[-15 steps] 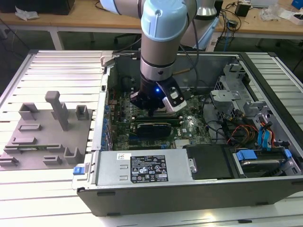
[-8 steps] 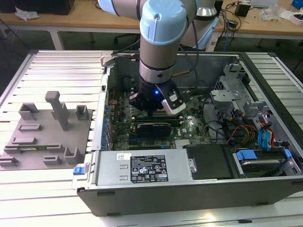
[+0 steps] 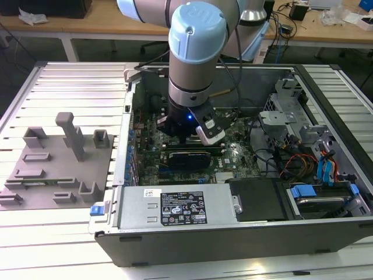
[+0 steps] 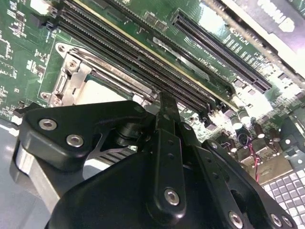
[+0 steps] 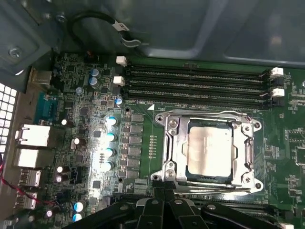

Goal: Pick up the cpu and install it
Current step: 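Install the second cpu locking lever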

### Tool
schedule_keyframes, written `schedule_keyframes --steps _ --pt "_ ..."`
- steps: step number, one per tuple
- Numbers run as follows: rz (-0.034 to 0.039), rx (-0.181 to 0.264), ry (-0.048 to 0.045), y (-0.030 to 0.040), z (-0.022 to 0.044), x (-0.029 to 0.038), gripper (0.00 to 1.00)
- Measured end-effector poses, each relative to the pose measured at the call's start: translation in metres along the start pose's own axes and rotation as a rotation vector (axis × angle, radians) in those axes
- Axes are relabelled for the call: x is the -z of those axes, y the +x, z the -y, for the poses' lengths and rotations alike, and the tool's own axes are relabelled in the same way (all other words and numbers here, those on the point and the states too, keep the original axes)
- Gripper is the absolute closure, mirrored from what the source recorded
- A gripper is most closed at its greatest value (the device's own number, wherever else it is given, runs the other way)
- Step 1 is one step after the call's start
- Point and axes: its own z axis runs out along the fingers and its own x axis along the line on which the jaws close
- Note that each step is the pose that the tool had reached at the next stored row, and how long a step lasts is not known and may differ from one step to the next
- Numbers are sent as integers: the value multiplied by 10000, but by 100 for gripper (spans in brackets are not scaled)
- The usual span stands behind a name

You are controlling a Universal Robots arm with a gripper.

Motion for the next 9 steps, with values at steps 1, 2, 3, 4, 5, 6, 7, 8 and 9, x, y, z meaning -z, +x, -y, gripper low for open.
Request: schedule_keyframes --steps 1,2,3,4,5,6,7,8,9 --pt "0 -1 -11 0 3 -16 89" --pt "1 -1 -22 1 5 -25 89" --pt "0 -1 -34 1 7 -30 89" --pt "0 0 -42 0 7 -31 89" --pt "1 1 -48 0 6 -32 89" --pt "4 1 -66 0 6 -34 89" --pt "6 1 -91 0 6 -34 89" --pt "15 3 -172 3 6 -36 89" --pt "20 5 -239 8 6 -36 89"
